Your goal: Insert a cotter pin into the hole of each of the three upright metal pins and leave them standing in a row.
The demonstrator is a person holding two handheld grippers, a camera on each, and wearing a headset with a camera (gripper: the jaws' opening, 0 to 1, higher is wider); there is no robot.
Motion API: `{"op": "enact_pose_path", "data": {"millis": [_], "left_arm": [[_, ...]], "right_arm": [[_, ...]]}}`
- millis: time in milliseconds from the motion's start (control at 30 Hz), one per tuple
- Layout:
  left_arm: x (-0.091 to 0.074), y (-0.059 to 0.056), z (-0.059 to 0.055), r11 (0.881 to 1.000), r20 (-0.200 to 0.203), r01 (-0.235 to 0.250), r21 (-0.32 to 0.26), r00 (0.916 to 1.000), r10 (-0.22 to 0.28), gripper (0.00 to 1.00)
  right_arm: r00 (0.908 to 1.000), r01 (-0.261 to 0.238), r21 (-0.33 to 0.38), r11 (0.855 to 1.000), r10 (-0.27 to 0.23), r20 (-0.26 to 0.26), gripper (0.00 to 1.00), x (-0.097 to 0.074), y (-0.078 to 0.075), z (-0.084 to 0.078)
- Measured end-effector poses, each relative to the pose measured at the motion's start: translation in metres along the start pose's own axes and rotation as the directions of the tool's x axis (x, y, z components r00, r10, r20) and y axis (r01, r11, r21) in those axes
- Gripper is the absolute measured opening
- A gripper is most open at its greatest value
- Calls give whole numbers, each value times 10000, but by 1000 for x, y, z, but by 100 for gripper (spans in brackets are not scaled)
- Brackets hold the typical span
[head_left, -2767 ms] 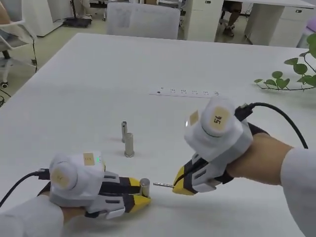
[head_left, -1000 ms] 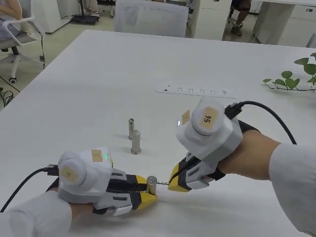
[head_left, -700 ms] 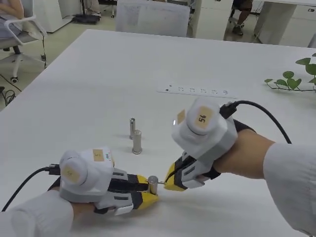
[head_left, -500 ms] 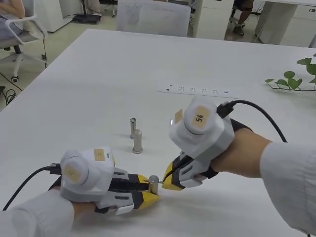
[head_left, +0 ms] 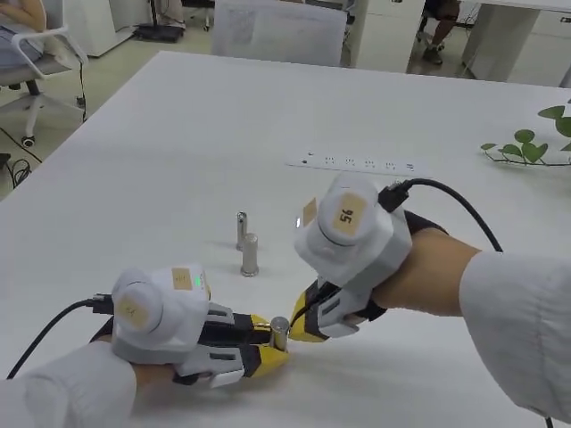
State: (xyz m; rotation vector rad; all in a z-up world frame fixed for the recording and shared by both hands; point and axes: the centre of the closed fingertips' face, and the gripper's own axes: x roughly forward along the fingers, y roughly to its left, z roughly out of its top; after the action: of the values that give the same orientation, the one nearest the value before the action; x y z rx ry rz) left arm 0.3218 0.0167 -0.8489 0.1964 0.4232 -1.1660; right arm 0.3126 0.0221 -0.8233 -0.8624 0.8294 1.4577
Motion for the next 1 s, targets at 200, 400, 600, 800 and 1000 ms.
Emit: {"op": "enact_pose_path", "data": {"millis": [200, 400, 600, 800, 1000], "left_arm": [[0, 0, 0, 10000, 22, -8, -58, 10000, 8, 10], [0, 0, 0, 10000, 23, -11, -55, 10000, 11, 11], [0, 0, 0, 10000, 26, -6, -74, 10000, 6, 11], [-1, 0, 0, 10000, 38, -4, -94, 10000, 5, 11], [-1, 0, -1, 10000, 39, 2, -98, 10000, -1, 11]], "right_arm": [[9994, 80, -165, 9998, -86, -322, 4, 1, -1, 1], [9996, 23, -27, 10000, -24, -269, 4, 1, 0, 1], [9996, 71, -27, 10000, -71, -257, 7, 1, 0, 1], [9998, 37, 156, 9999, -34, -195, 10, 0, 2, 0], [9999, 61, 267, 9996, -58, -142, 11, -2, 3, -3]]}}
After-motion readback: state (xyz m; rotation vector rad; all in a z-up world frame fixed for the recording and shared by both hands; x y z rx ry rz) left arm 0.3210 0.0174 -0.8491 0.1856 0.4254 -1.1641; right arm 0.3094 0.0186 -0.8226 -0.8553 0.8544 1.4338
